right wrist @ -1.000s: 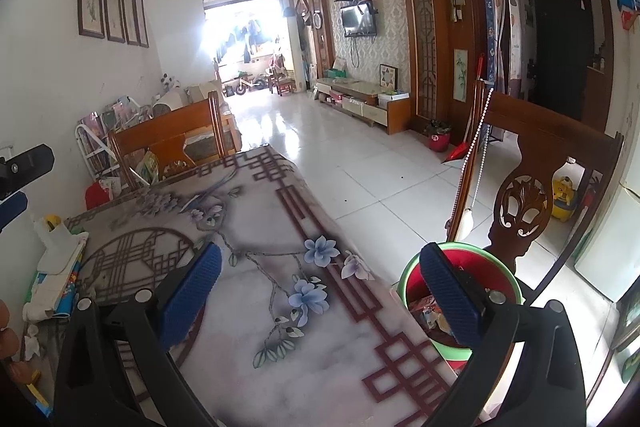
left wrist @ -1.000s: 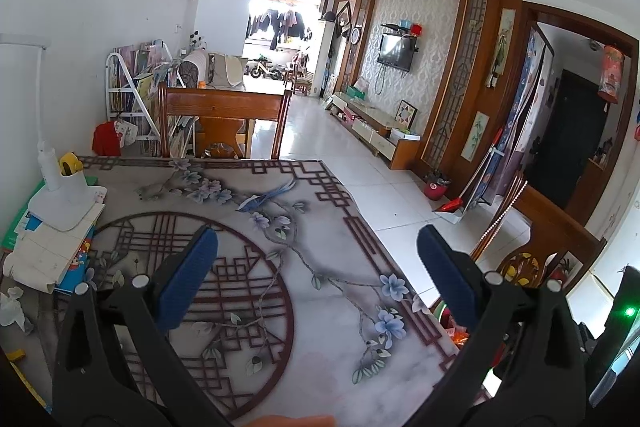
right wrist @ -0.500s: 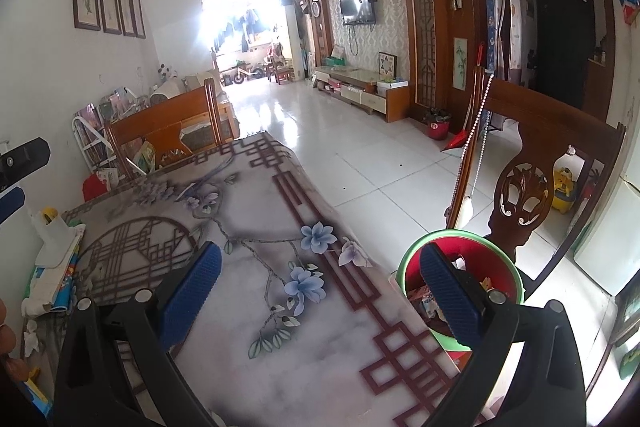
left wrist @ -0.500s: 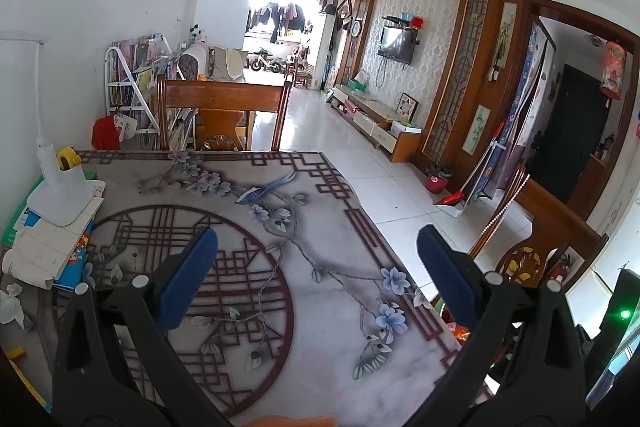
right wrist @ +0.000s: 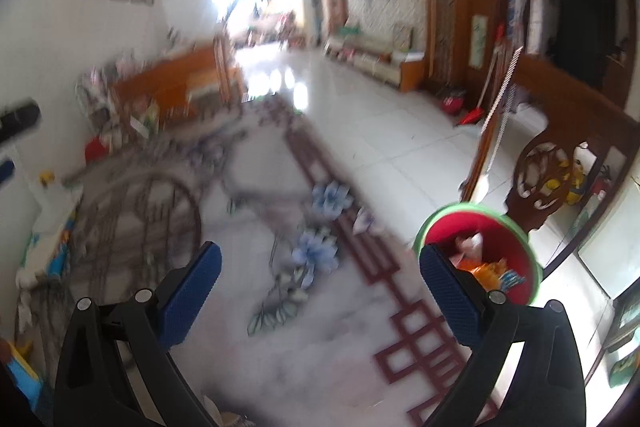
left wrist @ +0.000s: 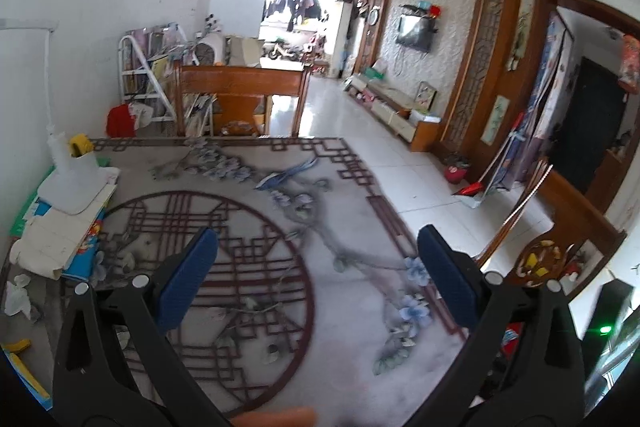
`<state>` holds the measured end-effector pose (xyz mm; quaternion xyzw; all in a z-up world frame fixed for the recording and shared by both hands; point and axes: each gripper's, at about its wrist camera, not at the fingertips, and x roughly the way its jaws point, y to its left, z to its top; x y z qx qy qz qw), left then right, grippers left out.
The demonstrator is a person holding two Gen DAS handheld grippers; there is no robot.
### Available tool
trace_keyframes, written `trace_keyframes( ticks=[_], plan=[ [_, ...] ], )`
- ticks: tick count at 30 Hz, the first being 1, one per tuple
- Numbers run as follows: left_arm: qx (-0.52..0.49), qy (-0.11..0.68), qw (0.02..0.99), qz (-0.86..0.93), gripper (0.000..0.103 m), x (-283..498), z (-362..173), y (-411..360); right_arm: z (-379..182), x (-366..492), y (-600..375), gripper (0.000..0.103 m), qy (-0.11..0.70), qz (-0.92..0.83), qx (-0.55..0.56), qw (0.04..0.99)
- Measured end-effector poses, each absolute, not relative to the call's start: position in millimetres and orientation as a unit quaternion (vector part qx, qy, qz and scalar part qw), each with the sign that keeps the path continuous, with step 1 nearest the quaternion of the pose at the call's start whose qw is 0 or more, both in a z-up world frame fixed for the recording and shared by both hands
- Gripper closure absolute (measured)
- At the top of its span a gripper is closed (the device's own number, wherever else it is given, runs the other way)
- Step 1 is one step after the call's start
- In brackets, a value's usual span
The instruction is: Collect trash
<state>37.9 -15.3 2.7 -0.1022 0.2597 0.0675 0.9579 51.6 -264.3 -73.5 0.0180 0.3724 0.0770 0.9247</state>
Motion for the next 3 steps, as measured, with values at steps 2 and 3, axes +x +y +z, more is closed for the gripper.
trace_keyframes(
  ticks=[2, 3],
  plan=[
    [-0.106, 0.278, 0.951, 0.082, 0.005, 39.0, -8.9, -5.4, -94.9, 62.5, -253.4, 0.007, 0.400, 0.089, 0.002, 0.912],
    [-0.110, 0.286, 0.948, 0.089, 0.005, 38.5, -13.7, -0.7, -109.5, 70.5, -245.5, 0.007, 0.415, 0.096, -0.010, 0.905]
  ],
)
